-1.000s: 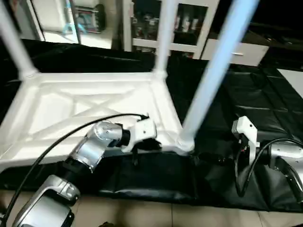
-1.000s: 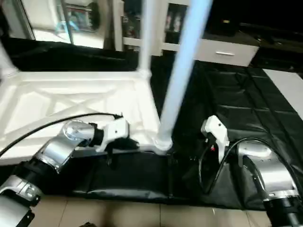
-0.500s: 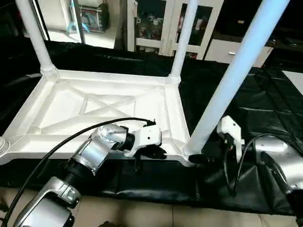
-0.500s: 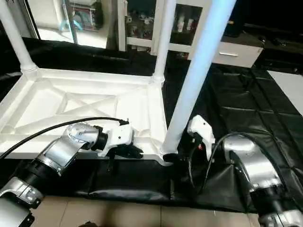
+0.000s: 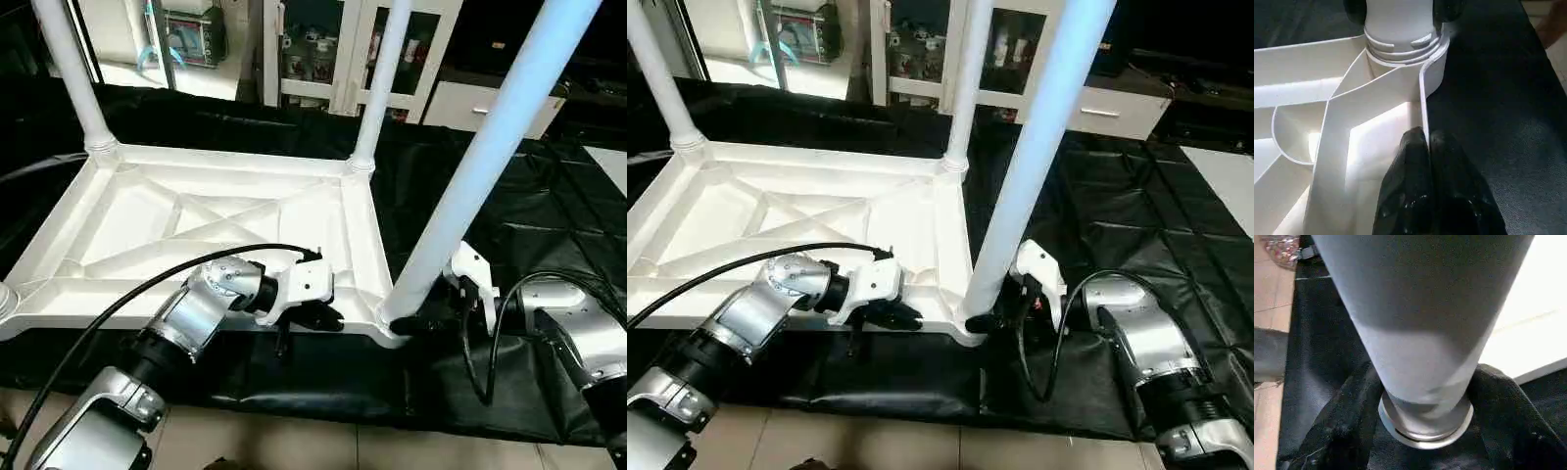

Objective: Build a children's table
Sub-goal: Rotate leg to tighten

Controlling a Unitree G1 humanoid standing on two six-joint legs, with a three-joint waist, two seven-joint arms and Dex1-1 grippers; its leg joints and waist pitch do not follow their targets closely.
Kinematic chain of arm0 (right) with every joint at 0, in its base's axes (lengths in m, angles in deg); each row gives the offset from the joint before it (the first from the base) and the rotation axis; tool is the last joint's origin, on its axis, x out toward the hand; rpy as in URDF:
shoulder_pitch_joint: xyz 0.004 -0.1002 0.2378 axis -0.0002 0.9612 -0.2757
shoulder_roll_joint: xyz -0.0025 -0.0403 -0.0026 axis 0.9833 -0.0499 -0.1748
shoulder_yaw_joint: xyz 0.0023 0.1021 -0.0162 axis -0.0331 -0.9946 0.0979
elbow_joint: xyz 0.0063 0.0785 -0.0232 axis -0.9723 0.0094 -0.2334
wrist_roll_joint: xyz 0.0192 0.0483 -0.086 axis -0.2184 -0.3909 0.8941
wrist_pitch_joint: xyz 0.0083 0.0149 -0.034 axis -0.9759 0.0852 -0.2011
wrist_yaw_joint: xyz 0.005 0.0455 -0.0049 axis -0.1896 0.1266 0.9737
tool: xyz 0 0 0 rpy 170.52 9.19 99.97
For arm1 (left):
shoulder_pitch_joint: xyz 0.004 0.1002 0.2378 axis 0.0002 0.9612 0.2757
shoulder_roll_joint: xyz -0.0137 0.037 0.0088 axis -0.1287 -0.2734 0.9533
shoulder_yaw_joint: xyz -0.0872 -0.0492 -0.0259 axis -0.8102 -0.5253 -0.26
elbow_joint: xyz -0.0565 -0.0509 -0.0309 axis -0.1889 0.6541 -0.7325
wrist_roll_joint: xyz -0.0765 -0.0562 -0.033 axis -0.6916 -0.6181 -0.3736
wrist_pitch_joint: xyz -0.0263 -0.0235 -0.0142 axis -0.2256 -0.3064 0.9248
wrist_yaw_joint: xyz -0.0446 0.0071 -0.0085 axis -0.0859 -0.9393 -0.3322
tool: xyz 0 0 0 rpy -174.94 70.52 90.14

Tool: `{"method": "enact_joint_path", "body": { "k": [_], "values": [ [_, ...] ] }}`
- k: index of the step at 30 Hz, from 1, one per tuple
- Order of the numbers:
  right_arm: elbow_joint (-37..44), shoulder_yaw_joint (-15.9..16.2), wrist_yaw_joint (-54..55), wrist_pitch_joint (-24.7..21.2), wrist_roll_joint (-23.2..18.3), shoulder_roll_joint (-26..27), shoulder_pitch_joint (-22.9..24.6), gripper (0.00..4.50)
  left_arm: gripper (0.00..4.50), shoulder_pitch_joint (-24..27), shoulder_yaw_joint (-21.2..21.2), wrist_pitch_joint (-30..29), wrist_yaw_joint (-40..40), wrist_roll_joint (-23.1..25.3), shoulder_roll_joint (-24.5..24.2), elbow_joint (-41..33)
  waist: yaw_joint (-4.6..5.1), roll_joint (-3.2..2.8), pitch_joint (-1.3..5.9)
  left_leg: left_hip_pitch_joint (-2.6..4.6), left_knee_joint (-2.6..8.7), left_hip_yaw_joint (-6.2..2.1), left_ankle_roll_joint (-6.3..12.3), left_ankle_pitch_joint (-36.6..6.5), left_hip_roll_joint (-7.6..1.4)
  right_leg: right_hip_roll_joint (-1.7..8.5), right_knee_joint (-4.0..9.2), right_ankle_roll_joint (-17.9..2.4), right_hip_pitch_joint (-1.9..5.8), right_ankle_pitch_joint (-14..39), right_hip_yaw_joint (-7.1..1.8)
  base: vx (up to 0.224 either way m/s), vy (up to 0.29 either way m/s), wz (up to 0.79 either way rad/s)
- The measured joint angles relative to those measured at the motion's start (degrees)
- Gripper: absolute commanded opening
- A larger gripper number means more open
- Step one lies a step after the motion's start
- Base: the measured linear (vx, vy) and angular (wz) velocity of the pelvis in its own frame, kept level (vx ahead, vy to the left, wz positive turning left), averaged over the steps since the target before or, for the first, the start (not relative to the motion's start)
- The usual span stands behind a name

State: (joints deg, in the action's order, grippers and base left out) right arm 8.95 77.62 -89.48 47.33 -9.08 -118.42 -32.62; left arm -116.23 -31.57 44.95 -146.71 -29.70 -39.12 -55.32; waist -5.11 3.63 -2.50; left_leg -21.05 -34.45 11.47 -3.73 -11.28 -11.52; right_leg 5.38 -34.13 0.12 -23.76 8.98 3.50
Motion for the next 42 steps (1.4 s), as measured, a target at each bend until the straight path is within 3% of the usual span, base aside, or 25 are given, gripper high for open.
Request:
{"method": "enact_joint_path", "body": {
  "k": [5, 15, 20, 24, 28, 32, 35, 42],
  "values": [
    [-1.48, 0.04, -0.64, 1.37, 0.22, 0.46, -0.70, 2.20, 0.00, 0.00, 0.02, -0.16, -0.04, 0.00, -0.14, -0.06, 0.07, 0.00, 0.00, 0.05, -0.03, 0.00, 0.00, 0.00, -0.01, 0.00, -0.03, -0.01, 0.04, -0.01, 0.00, 0.000, 0.000, 0.00],
    [-3.30, -1.13, 0.97, 2.03, 0.48, 2.17, -0.78, 2.07, 0.00, -0.14, -0.42, -1.07, 1.37, 0.56, 0.28, 0.57, 0.26, 0.07, 0.07, 0.21, -0.03, 0.00, -0.01, 0.01, -0.02, -0.02, -0.06, -0.05, 0.18, -0.04, 0.00, 0.000, 0.000, 0.00],
    [-8.73, -4.51, 16.43, 1.00, 1.55, 8.15, -2.76, 2.05, 0.00, -3.15, -2.69, -3.85, 12.71, 2.94, 5.26, 7.47, 1.71, 0.07, 0.09, 0.73, -0.08, -0.05, -0.08, 0.05, 0.00, -0.03, 0.09, 0.08, 0.65, 0.04, 0.02, 0.000, 0.000, 0.00],
    [-13.00, -9.16, 37.92, -1.37, 3.31, 16.73, -6.15, 2.02, 0.00, -8.16, -5.47, -9.30, 26.59, 3.94, 12.75, 16.57, 3.35, -0.02, 0.04, 0.60, -0.23, -0.17, -0.10, 0.06, 0.01, 0.01, 0.26, 0.11, 0.54, 0.05, 0.14, 0.000, 0.000, 0.00],
    [-16.09, -12.78, 58.20, 0.34, 5.61, 25.50, -8.64, 1.99, 0.00, -11.77, -8.11, -10.10, 37.95, 3.32, 19.15, 24.31, 4.33, -0.06, 0.05, 0.44, -0.17, -0.33, -0.12, 0.08, 0.02, -0.01, 0.33, 0.10, 0.29, 0.03, 0.26, 0.000, 0.000, 0.00],
    [-17.48, -13.21, 67.43, 3.25, 7.44, 29.19, -9.79, 1.99, 0.00, -13.39, -8.73, -8.71, 42.02, 3.29, 21.12, 27.14, 3.96, -0.21, 0.14, 0.02, -0.06, -0.29, -0.14, 0.09, 0.04, -0.01, 0.04, -0.37, -0.19, -0.38, 0.20, 0.000, 0.000, 0.00],
    [-17.50, -13.13, 67.84, 3.86, 7.78, 29.43, -10.00, 1.98, 0.00, -13.54, -8.73, -7.95, 42.12, 3.62, 21.11, 27.14, 3.31, -0.30, 0.13, 0.01, 0.16, -0.22, -0.14, 0.08, 0.01, -0.06, 0.08, -0.28, -0.29, -0.30, 0.21, 0.000, 0.000, 0.00],
    [-18.83, -13.17, 67.70, 4.76, 7.93, 28.87, -10.91, 1.98, 0.00, -13.97, -8.67, -5.69, 42.36, 4.62, 20.99, 28.66, 3.16, -0.46, 0.03, 0.06, 0.21, -0.13, -0.13, 0.09, -0.01, -0.06, 0.07, -0.30, -0.32, -0.28, 0.19, 0.000, 0.000, 0.00]
  ]
}}
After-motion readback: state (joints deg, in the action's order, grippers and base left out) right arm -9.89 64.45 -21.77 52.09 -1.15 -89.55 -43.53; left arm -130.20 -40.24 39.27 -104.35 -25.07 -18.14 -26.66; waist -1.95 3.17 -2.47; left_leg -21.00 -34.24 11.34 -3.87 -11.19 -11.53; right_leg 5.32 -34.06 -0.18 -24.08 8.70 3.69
